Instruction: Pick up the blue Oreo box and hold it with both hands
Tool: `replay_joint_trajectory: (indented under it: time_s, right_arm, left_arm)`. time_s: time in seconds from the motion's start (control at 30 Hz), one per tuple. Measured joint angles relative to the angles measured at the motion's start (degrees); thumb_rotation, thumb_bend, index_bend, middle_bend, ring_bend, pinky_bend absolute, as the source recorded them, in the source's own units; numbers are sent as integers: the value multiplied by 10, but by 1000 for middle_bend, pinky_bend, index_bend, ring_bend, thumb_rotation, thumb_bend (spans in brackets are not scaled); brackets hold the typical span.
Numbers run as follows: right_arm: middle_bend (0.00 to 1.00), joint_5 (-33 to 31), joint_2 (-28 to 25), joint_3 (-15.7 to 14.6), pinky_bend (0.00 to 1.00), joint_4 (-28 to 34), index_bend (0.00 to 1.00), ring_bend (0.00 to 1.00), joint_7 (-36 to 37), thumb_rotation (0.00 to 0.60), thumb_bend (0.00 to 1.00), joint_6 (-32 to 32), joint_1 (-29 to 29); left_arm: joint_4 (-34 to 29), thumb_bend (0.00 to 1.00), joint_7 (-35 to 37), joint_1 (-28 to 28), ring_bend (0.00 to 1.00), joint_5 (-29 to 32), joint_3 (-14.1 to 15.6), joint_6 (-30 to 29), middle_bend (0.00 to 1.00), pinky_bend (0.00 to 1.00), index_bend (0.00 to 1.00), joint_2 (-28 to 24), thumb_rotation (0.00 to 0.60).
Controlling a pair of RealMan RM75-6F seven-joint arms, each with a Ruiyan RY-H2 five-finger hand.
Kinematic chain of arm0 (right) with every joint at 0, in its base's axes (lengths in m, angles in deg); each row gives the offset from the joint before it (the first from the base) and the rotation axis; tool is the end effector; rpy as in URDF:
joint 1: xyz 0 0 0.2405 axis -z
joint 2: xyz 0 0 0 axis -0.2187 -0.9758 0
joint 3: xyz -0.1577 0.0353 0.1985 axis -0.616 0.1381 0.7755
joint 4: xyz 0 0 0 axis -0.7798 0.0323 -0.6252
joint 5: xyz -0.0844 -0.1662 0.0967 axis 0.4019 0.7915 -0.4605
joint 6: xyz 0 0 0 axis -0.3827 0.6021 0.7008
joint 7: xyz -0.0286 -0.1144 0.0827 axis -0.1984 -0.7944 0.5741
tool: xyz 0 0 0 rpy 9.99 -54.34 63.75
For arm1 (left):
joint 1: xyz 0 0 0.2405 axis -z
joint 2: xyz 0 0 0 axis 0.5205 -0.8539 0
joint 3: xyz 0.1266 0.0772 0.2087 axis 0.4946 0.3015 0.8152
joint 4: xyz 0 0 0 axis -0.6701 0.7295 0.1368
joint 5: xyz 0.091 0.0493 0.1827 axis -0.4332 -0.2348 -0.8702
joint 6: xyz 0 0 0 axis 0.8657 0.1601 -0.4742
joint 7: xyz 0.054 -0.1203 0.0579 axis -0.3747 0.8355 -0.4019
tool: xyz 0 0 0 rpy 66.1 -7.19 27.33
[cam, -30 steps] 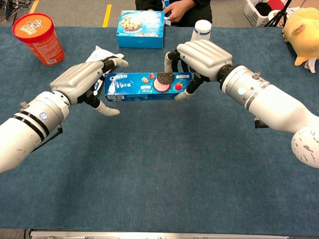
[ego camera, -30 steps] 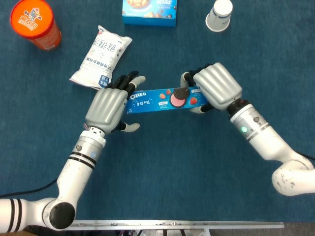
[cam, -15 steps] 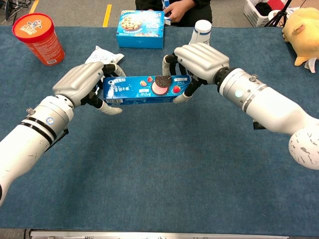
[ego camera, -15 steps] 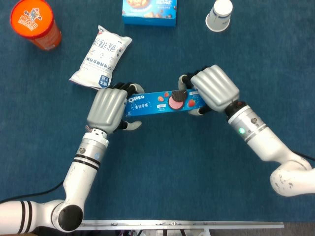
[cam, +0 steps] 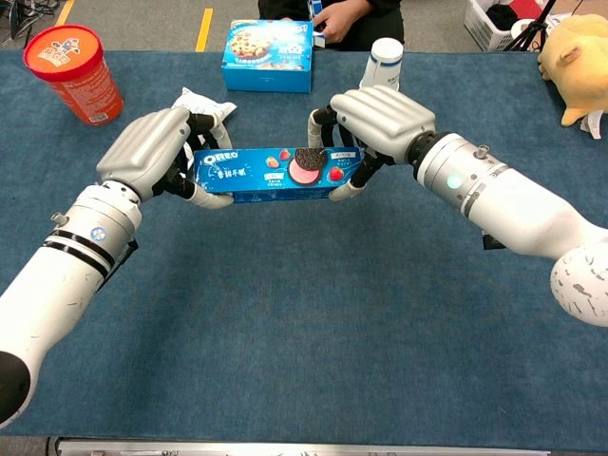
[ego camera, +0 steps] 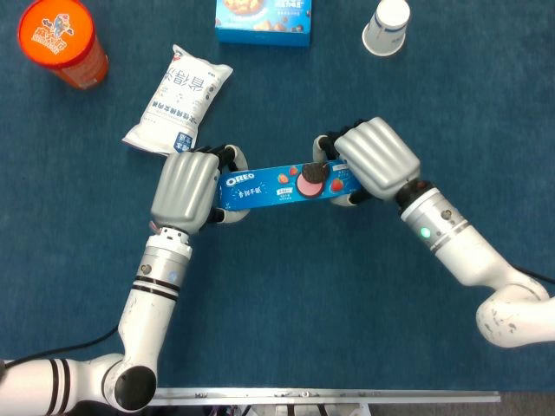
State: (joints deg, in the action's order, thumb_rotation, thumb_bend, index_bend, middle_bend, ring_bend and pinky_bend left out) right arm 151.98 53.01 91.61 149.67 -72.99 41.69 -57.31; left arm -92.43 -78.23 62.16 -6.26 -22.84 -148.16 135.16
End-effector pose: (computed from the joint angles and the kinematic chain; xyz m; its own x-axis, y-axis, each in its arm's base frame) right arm -0.0966 -0.3168 -0.0402 0.4326 -0.2645 0.8619 -0.8108 -0.5323 0.2436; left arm -0.1198 0.2629 -0.0300 0.1447 0.1877 0.9715 0.9755 -0.1913 -0.1083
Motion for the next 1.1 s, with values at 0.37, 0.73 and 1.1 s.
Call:
replay_joint_trajectory:
  time_s: [0.37, 0.73, 1.1]
  right_arm:
    - [425, 13, -15, -9, 522, 3, 398, 515, 17, 600, 0, -4, 3]
    - [0, 14, -35, -15, 473, 14, 0, 133, 31, 600, 0, -27, -2]
    - [0, 51, -58, -25, 420, 40, 0, 82, 47, 600, 0, -3, 11]
  left_arm:
    - [5, 102, -3, -10, 600, 4, -5, -4, 724, 635, 652, 6, 600]
    - [2, 102, -2, -17, 614, 1, -7, -3, 739, 653, 667, 4, 600]
    - [5, 102, 2, -19, 615, 8, -13, 5, 739, 654, 667, 3, 600]
